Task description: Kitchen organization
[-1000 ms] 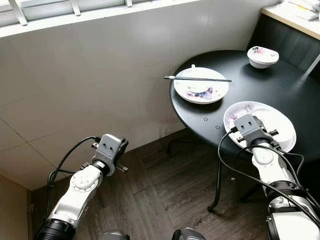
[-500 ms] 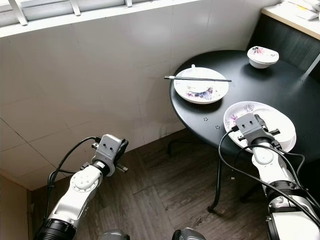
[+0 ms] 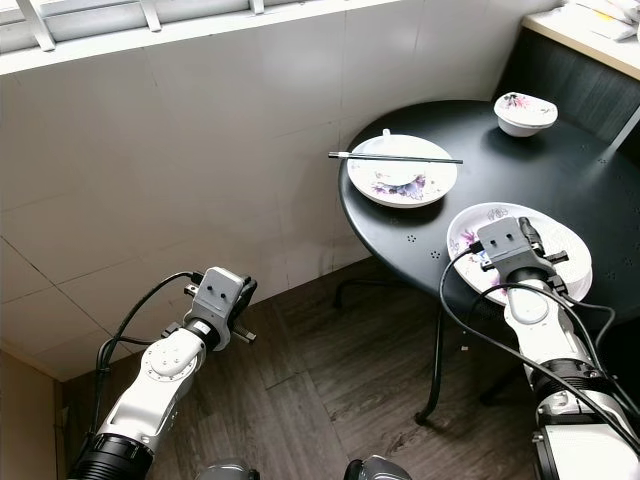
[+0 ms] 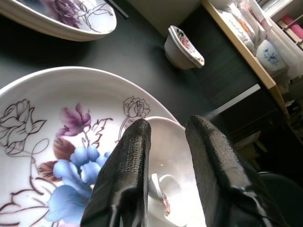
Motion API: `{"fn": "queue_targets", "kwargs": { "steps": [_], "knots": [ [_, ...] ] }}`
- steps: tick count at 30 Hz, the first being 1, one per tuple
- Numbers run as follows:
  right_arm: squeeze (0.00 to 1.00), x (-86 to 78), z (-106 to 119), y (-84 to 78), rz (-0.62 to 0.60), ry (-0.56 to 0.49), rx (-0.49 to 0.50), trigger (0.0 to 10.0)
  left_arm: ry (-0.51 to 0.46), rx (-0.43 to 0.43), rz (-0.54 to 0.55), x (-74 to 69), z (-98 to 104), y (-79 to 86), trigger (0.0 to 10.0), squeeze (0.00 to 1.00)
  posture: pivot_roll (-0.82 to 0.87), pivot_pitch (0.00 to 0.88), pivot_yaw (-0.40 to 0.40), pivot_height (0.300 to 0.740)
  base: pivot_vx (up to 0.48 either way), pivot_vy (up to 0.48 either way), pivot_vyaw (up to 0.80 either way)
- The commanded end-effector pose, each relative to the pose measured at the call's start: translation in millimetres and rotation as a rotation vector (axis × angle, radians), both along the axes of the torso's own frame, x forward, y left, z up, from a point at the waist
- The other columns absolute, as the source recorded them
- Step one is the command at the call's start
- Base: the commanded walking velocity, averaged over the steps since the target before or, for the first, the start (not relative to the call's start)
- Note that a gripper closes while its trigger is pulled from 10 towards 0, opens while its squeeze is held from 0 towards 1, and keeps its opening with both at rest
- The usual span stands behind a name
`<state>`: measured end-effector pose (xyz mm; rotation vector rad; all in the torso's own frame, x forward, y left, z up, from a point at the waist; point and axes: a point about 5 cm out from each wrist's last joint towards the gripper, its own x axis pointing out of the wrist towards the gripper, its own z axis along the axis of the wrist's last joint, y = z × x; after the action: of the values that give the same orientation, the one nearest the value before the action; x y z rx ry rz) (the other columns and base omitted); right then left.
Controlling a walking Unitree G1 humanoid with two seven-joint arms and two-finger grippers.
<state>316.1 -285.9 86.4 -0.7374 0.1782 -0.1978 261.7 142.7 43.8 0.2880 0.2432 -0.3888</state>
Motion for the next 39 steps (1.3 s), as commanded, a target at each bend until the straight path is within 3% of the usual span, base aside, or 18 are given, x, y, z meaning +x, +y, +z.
{"fn": "queue_targets", "kwargs": {
  "steps": [1,14,15,16,18,21,23,24,25,28,29,30,33,34,35,36,37,39],
  "knots": [
    [0.00,-1.6,0.1,-1.8,-0.023,-0.008,0.014,10.0,-0.007,0.021,-0.014,1.7,0.6,-0.9,10.0,0.00,0.14,0.000,-0.032,0.740,0.000,0.000,0.00],
    [0.00,-9.4,-7.2,-18.0,-0.152,0.018,0.139,10.0,-0.007,0.024,-0.013,4.5,-1.0,-2.1,10.0,0.00,0.13,0.000,-0.034,0.740,0.000,0.000,0.00],
    [0.00,-9.3,-6.9,-17.9,-0.151,0.019,0.136,8.2,-0.007,0.025,-0.013,4.8,-1.1,-2.1,10.0,0.00,0.13,0.000,-0.034,0.740,0.000,0.000,0.00],
    [0.00,-9.3,-6.9,-17.9,-0.151,0.019,0.136,8.2,-0.007,0.025,-0.013,4.8,-1.1,-2.1,10.0,0.00,0.13,0.000,-0.034,0.740,0.000,0.000,0.00],
    [0.00,-9.2,-6.8,-18.2,-0.154,0.022,0.134,6.5,-0.008,0.025,-0.013,5.3,-1.2,-2.2,10.0,0.00,0.13,0.000,-0.034,0.740,0.000,0.000,0.00],
    [0.00,-9.6,-8.8,-18.1,-0.165,0.035,0.161,5.6,-0.008,0.026,-0.013,5.9,-1.7,-2.4,10.0,0.00,0.13,0.000,-0.035,0.740,0.000,0.000,0.00],
    [0.00,-9.7,-9.4,-17.8,-0.166,0.040,0.165,5.6,-0.008,0.026,-0.012,6.1,-1.7,-2.5,10.0,0.00,0.13,0.000,-0.035,0.740,0.000,0.000,0.00],
    [0.00,-9.8,-10.0,-17.5,-0.165,0.044,0.165,4.2,-0.008,0.026,-0.012,6.2,-1.7,-2.6,10.0,0.00,0.14,0.000,-0.036,0.740,0.000,0.000,0.00],
    [0.00,-10.0,-10.8,-17.4,-0.165,0.049,0.166,3.7,-0.009,0.026,-0.011,6.4,-1.7,-2.7,10.0,0.00,0.14,0.000,-0.037,0.740,0.000,0.000,0.00],
    [0.00,-10.1,-10.5,-17.8,-0.167,0.048,0.170,3.5,-0.009,0.025,-0.010,6.6,-1.8,-2.8,10.0,0.00,0.13,0.000,-0.039,0.740,0.000,0.000,0.00],
    [0.00,-9.7,-9.3,-17.7,-0.162,0.039,0.171,1.3,-0.009,0.025,-0.009,6.8,-1.9,-2.8,10.0,0.00,0.13,0.000,-0.039,0.740,0.000,0.000,0.00],
    [0.00,-9.0,-7.5,-17.2,-0.156,0.027,0.173,0.0,-0.009,0.025,-0.009,7.1,-2.0,-2.8,10.0,0.00,0.13,0.000,-0.039,0.740,0.000,0.000,0.00],
    [0.00,-8.4,-6.1,-17.2,-0.162,0.018,0.176,0.0,-0.009,0.025,-0.009,7.4,-2.0,-2.9,10.0,0.00,0.13,0.000,-0.039,0.740,0.000,0.000,0.00],
    [0.00,-8.3,-5.7,-17.3,-0.166,0.015,0.179,0.8,-0.009,0.025,-0.009,7.5,-2.1,-2.9,10.0,0.00,0.13,0.000,-0.039,0.740,0.000,0.000,0.00],
    [0.00,-7.9,-5.0,-16.9,-0.168,0.010,0.180,4.9,-0.009,0.025,-0.009,7.6,-2.0,-3.0,10.0,0.00,0.13,0.000,-0.040,0.740,0.000,0.000,0.00],
    [0.00,-7.5,-4.5,-16.5,-0.169,0.006,0.182,4.9,-0.009,0.024,-0.009,7.6,-2.0,-3.0,10.0,0.00,0.13,0.000,-0.040,0.740,0.000,0.000,0.00],
    [0.00,-7.1,-4.2,-15.1,-0.167,-0.002,0.191,10.0,-0.009,0.024,-0.009,7.6,-2.1,-3.1,10.0,0.00,0.13,0.000,-0.039,0.740,0.000,0.000,0.00],
    [0.00,-6.3,-2.1,-8.1,-0.156,-0.055,0.239,10.0,-0.010,0.024,-0.009,7.8,-2.3,-3.1,10.0,0.00,0.13,0.000,-0.039,0.740,0.000,0.000,0.00]
  ]
}}
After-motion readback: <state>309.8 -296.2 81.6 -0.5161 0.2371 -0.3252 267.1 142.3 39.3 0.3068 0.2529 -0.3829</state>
